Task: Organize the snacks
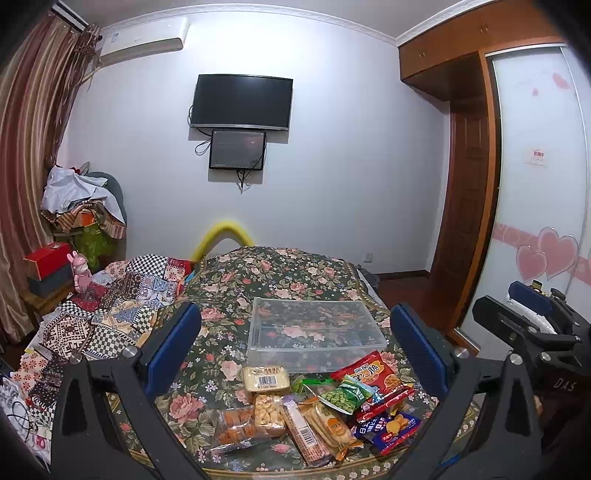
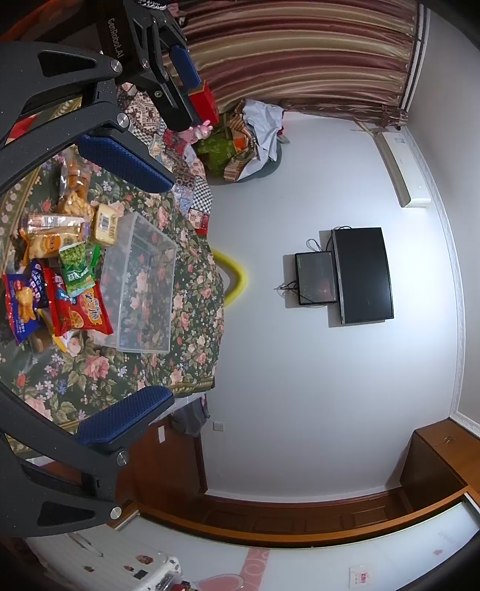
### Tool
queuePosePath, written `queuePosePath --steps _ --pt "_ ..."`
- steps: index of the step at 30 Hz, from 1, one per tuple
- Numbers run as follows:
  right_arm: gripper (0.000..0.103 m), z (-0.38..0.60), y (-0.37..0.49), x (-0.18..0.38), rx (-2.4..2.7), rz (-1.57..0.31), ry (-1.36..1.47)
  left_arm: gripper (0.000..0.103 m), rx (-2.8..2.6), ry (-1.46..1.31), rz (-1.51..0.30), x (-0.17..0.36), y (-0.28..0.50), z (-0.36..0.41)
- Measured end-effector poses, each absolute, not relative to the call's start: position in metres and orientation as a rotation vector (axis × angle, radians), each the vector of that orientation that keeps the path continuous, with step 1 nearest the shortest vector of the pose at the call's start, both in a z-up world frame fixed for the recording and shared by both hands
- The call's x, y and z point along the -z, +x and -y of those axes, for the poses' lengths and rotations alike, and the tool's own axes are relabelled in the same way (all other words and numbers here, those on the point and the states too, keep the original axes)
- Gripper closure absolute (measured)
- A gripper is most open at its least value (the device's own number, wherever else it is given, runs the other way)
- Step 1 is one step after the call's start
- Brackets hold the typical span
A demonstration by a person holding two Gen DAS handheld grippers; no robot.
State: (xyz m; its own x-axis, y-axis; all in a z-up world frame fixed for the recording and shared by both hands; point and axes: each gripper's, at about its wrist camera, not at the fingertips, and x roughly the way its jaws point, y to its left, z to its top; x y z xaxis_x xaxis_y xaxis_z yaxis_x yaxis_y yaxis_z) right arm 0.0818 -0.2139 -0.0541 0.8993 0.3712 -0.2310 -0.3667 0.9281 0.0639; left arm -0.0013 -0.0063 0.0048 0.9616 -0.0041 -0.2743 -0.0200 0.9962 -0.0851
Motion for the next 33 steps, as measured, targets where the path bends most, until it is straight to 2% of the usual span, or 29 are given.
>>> queuePosePath --steps 33 --pt "0.0 0.2136 0.08 0.0564 -0.393 -0.246 0.016 0.0 -0.002 -0.075 -0.276 -0.0056 -0.0043 0.0106"
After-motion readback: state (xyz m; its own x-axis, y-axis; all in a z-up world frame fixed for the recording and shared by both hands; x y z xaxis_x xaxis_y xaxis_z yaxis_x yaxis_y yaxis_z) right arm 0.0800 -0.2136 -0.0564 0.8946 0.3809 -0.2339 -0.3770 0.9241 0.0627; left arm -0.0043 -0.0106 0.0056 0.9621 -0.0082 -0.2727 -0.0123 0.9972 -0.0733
